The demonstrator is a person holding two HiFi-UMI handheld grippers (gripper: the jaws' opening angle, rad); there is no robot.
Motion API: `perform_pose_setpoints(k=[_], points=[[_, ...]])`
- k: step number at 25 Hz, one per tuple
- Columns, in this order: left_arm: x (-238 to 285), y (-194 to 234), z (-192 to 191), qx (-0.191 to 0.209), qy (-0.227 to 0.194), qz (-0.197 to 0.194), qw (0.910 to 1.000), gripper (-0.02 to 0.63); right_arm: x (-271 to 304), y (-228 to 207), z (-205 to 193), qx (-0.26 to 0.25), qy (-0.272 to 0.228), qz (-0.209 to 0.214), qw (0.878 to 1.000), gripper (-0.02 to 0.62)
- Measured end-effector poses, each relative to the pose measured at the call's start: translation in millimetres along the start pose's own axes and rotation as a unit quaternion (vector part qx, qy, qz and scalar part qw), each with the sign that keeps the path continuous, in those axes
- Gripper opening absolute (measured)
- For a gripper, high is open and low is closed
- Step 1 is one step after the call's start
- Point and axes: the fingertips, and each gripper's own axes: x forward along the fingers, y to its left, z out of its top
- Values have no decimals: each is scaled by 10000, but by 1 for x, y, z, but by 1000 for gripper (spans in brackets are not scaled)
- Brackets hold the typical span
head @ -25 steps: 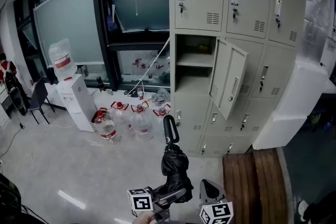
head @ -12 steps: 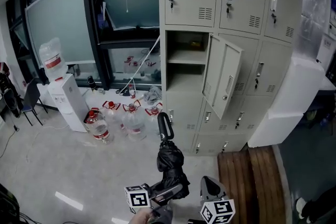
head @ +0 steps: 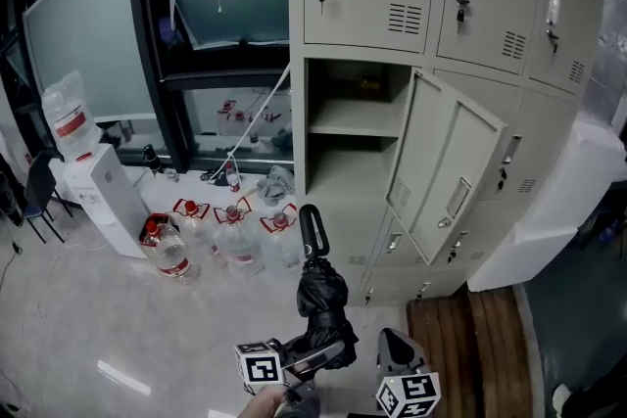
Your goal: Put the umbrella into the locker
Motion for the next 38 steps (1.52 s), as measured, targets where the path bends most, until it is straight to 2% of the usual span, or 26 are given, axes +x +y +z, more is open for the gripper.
perform_pose_setpoints(k=[4, 12, 25, 33, 38], points=[[20, 44, 47, 94, 361, 104, 9993, 265, 73, -6, 22, 34, 67, -22, 10000, 1], [56, 103, 108, -188, 770, -226, 9966, 265, 172, -23, 39, 144, 220, -259, 9993, 2], [85, 140, 131, -578, 983, -463, 9924, 265, 208, -46, 46, 215, 246, -649, 9974, 2], [106, 160, 149, -569, 1041, -488, 9917, 265, 233, -66, 46, 238, 325, -786, 9961, 2], [116, 174, 159, -639, 1020, -496, 9915, 265, 249, -73, 53, 217, 297, -725, 9967, 0]])
